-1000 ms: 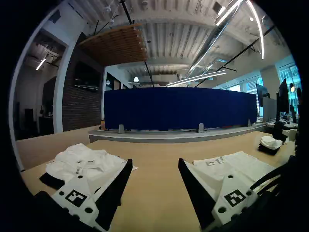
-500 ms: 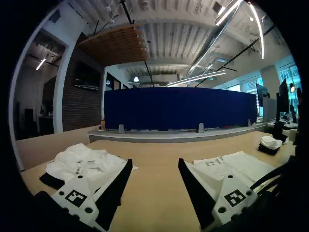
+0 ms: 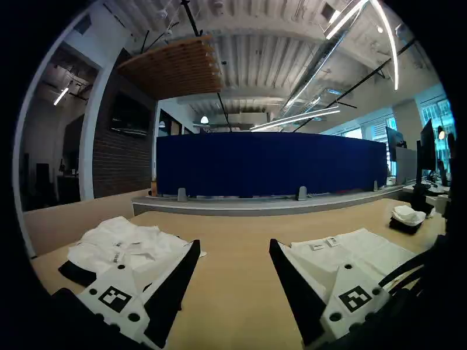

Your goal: Fold towel

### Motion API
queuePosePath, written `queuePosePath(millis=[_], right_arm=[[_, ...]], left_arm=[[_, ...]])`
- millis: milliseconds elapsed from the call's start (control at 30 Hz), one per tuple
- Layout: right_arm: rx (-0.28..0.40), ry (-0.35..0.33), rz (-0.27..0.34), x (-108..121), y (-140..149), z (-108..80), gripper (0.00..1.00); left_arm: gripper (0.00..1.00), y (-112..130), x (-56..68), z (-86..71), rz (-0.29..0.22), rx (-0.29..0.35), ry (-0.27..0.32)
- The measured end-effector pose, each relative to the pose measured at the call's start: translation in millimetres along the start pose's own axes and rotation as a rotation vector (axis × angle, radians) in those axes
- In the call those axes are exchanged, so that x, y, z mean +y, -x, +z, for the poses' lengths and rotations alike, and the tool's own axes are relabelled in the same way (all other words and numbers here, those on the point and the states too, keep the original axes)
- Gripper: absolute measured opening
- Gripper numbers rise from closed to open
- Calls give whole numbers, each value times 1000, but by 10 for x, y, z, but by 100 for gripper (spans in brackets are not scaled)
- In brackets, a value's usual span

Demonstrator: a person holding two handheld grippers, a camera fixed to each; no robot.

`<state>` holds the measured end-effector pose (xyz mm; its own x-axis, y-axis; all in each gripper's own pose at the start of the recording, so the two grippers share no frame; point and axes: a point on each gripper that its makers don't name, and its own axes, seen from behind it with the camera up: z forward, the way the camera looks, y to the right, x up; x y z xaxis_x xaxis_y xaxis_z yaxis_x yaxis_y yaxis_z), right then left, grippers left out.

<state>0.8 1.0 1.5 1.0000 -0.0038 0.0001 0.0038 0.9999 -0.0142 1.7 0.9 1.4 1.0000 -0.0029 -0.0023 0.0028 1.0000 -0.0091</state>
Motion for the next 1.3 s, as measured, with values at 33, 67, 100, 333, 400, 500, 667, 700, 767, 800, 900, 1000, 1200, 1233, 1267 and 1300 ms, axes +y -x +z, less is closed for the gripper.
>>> queuePosePath(millis=[33, 67, 100, 333, 400, 500, 667, 700, 767, 800, 900, 1000, 1200, 1233, 1267, 1300], right_arm=[[-2, 3, -3, 6, 1, -1, 99], [-4, 7, -6, 12, 2, -2, 100], [-4, 9, -11, 13, -23, -4, 100], [23, 13, -33, -4, -487, -9, 100], [24, 17, -30, 0, -658, -11, 100], [24, 18, -26, 0, -933, -35, 100], [22, 21, -37, 8, -1400, -93, 100], [21, 21, -35, -2, -1476, -103, 100], [22, 21, -28, -31, -1625, -124, 99], [22, 22, -25, -38, -1677, -130, 99], [22, 26, -16, -45, -1791, -136, 100], [18, 27, -13, -60, -1857, -128, 100], [-9, 16, -22, -97, -1848, -99, 100], [-14, 13, -24, -105, -1843, -95, 100], [-18, 10, -25, -115, -1838, -91, 100], [-22, 7, -27, -121, -1835, -88, 100]], left_arm=[[87, -11, 0, 3, 0, 2, -1], [87, -22, 0, 6, 0, 4, -2], [87, -54, 5, 7, 0, 8, 0], [87, -504, 42, 27, -3, 33, 19], [87, -672, 54, 27, -2, 34, 23], [87, -948, 76, 10, 7, 35, 30], [87, -1376, 138, -57, 22, 25, 46], [87, -1442, 149, -71, 21, 21, 49], [87, -1566, 169, -101, 19, 12, 55], [87, -1614, 172, -108, 18, 9, 57], [87, -1737, 172, -114, 16, 3, 57], [87, -1822, 188, -109, 20, 3, 63], [87, -1810, 198, -86, 38, -18, 63], [87, -1805, 205, -88, 40, -22, 63], [87, -1799, 213, -91, 42, -27, 64], [87, -1795, 217, -94, 44, -31, 65]])
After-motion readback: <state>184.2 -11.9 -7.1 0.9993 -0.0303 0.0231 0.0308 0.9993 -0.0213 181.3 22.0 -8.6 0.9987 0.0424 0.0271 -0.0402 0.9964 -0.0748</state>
